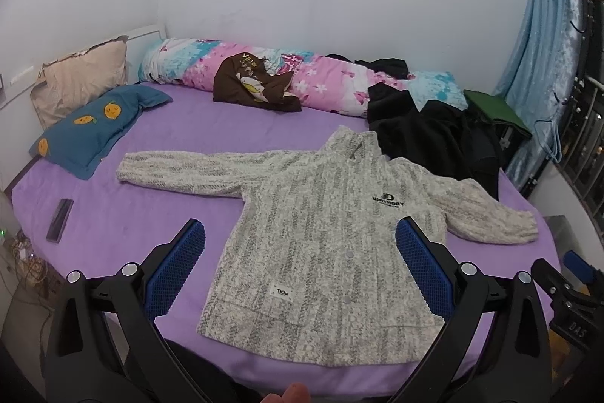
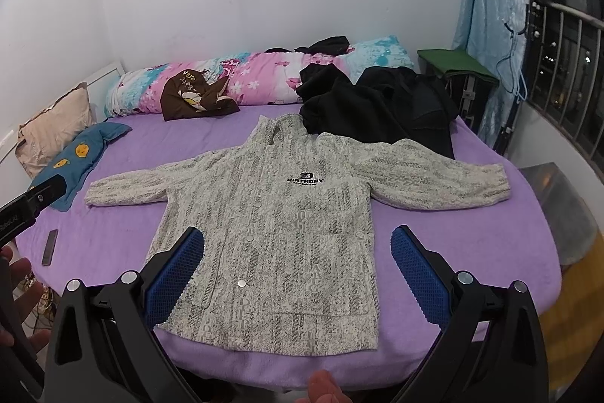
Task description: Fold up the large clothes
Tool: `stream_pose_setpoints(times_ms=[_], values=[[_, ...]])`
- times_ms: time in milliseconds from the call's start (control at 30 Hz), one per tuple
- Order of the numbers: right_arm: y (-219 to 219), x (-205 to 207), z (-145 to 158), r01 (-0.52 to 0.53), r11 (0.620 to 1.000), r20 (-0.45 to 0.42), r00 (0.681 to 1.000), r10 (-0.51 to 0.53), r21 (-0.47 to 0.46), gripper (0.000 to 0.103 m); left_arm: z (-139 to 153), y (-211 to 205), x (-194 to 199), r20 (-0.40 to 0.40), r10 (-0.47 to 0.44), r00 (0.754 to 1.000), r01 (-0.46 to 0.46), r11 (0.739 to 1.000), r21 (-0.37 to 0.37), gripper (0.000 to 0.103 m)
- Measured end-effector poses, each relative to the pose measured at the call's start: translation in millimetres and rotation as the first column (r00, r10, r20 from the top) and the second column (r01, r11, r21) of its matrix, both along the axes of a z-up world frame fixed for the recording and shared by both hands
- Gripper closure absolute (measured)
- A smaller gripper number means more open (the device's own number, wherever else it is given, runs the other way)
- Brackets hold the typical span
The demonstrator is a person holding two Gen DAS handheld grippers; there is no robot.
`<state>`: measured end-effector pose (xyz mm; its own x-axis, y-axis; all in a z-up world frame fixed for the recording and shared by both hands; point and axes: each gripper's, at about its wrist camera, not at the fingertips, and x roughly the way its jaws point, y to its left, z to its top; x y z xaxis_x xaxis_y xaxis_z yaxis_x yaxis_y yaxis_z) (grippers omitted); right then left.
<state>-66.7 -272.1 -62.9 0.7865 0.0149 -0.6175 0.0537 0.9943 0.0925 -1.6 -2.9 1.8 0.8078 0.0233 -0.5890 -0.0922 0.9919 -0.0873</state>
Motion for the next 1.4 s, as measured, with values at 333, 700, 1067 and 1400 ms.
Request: stream_pose_setpoints(times_ms=[333, 700, 1067, 1400], values=[[0.4, -2.0, 0.5, 0.001, 1.0, 0.005, 1.0, -0.001, -0.001, 0.006, -0.7, 3.0, 2.0, -0.005, -0.001, 1.0, 0.001, 1.0, -0.002, 0.006], [5.0, 0.2, 5.2, 0.002, 1.0, 0.025, 1.0, -0.001, -0.03, 0.006, -1.6, 15.0, 3.8, 0.015, 0.017, 1.0, -0.017, 0.999, -0.027, 0.006], [32.1, 12.3, 4.1, -0.068, 0.997, 0.011, 0.998, 0.068, -0.044, 0.006, -2.8, 38.0, 5.5, 0.043, 0.033, 0.999, -0.03, 0.998, -0.051, 0.006], [73.0, 31.9, -0.6, -0.166, 0.985, -0.002, 0.986, 0.166, -0.051, 0.006, -20.1, 82.6, 11.3, 0.016, 0.116, 0.993, -0.115, 0.99, -0.077, 0.006]])
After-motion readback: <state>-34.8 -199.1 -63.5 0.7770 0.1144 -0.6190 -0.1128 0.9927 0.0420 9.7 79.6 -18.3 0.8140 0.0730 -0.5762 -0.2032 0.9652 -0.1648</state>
